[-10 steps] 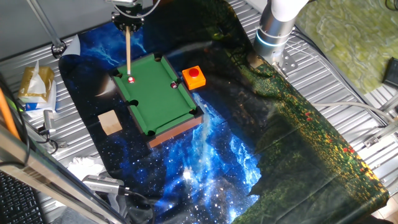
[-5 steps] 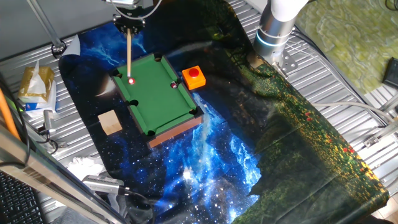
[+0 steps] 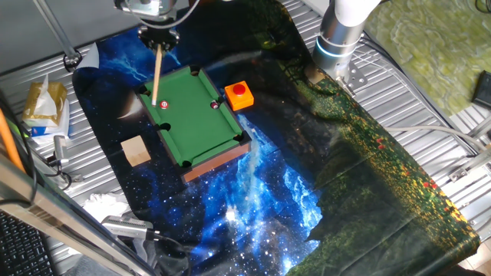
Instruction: Hit the pool ball
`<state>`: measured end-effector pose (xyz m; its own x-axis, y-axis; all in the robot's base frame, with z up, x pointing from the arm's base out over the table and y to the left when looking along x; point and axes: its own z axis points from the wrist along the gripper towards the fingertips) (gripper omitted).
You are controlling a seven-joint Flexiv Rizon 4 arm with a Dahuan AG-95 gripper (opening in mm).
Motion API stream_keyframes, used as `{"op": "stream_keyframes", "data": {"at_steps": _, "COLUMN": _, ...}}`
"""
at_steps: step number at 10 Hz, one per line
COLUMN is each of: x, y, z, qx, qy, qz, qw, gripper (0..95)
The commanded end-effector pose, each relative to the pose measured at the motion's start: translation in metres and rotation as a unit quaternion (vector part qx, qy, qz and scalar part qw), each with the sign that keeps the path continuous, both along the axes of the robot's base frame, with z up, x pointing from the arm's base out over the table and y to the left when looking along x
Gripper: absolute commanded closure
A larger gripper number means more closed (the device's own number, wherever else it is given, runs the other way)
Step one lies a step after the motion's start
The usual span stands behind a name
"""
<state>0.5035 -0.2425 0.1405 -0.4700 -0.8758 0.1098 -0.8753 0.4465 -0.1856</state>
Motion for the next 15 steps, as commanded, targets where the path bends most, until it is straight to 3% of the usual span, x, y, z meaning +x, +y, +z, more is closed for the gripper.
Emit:
{"op": "stream_keyframes", "data": {"at_steps": 1, "x": 0.002, "y": -0.021, "z": 0.006, "qx": 0.006, "qy": -0.002, "qz": 0.021, "qw": 0.9998, "gripper": 95.0}}
{"op": "stream_keyframes", "data": {"at_steps": 4, "x": 0.0, "y": -0.041, "z": 0.014, "qx": 0.002, "qy": 0.001, "qz": 0.041, "qw": 0.9992, "gripper": 95.0}}
{"op": "stream_keyframes", "data": {"at_steps": 7, "x": 0.0, "y": -0.045, "z": 0.003, "qx": -0.001, "qy": 0.001, "qz": 0.049, "qw": 0.9988, "gripper": 95.0}}
{"op": "stream_keyframes", "data": {"at_steps": 10, "x": -0.003, "y": -0.037, "z": -0.009, "qx": 0.001, "qy": -0.002, "qz": 0.039, "qw": 0.9992, "gripper": 95.0}}
{"op": "stream_keyframes", "data": {"at_steps": 15, "x": -0.004, "y": -0.022, "z": -0.018, "qx": -0.002, "qy": -0.007, "qz": 0.029, "qw": 0.9996, "gripper": 95.0}}
